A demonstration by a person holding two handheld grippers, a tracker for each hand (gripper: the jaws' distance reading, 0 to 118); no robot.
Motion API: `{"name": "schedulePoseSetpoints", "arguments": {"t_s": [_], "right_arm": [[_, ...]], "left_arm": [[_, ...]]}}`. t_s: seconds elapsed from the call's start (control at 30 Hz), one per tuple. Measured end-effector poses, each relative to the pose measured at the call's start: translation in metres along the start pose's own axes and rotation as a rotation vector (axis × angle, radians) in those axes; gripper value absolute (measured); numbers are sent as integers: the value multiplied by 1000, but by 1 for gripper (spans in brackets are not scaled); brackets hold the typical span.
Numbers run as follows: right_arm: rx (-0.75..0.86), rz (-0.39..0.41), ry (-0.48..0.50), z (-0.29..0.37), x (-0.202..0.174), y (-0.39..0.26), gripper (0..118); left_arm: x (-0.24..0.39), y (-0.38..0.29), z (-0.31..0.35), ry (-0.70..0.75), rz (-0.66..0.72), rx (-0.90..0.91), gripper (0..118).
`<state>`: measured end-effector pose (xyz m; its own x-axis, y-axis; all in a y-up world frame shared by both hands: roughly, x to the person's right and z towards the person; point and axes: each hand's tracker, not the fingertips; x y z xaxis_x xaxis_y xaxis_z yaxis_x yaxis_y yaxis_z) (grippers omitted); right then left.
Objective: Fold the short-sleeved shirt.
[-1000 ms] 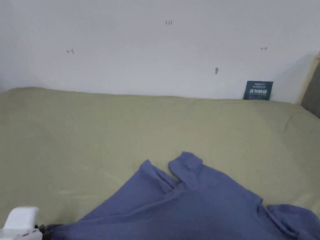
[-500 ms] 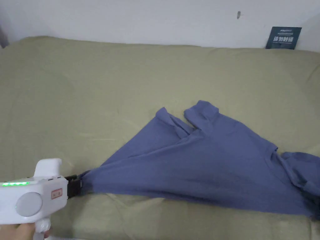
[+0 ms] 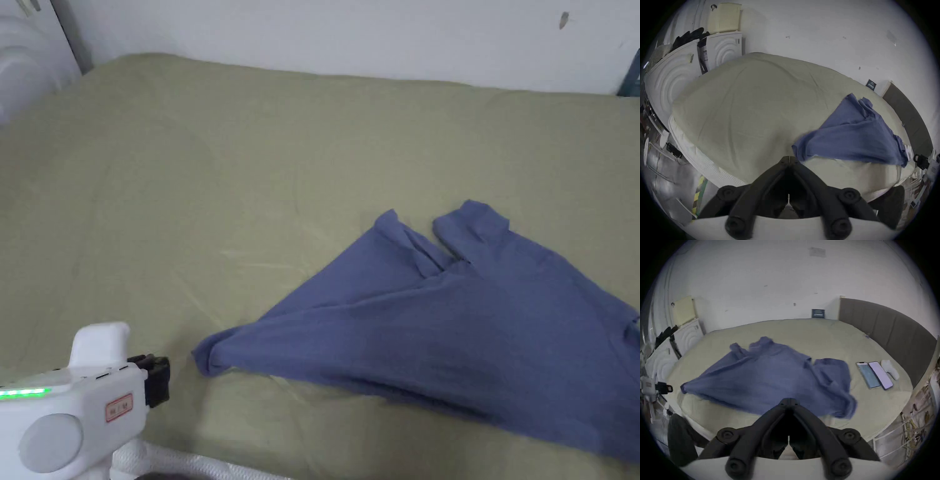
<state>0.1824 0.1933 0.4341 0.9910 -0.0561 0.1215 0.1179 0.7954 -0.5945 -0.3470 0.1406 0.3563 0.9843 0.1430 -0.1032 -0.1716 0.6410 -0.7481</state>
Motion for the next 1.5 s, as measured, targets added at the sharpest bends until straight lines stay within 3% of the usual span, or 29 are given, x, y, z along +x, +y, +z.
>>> {"name": "schedulePoseSetpoints", "arguments": {"t_s": [0.07, 0.1, 0.13, 0.17, 0.2, 0.3, 0.47, 0.53, 0.67, 0.7, 0.93, 1.07, 1.37, 1.5], "right_arm": [[-1, 38, 16, 0, -22, -3, 0], [-5, 41, 42, 0, -32, -5, 0], [-13, 55, 48, -12, -24, -21, 0], [-20, 56, 51, -15, -30, -24, 0], [-38, 55, 70, -18, -34, -26, 0], [-75, 21, 108, -26, -41, -39, 0], [-119, -13, 133, -40, -36, -51, 0], [-128, -7, 122, -42, -41, -56, 0], [-134, -11, 120, -47, -36, -55, 0], [-140, -6, 119, -50, -33, -55, 0], [-135, 5, 112, -76, -21, -27, 0], [-106, 90, 81, -115, -11, 11, 0], [-151, 242, 43, -268, 30, 132, 0], [-242, 208, 66, -327, 34, 166, 4]], "left_arm": [[3, 1, -5, -10, -26, -4, 0], [3, 3, -8, -14, -35, -5, 6], [4, 9, -13, -27, -39, -10, 22], [4, 13, -18, -54, -40, -16, 52], [7, 18, -22, -65, -42, -19, 94], [12, 28, -50, -13, -113, -73, 104], [19, 43, -96, -49, -138, -167, 102], [22, 43, -108, -52, -149, -212, 94], [31, 41, -98, -66, -219, -201, 35], [32, 41, -96, -86, -197, -196, 6], [40, 38, -93, -60, -194, -187, 5], [41, 34, -96, -56, -179, -188, 5], [51, 40, -94, -43, -193, -201, 5], [50, 42, -97, -42, -164, -209, 5]]}}
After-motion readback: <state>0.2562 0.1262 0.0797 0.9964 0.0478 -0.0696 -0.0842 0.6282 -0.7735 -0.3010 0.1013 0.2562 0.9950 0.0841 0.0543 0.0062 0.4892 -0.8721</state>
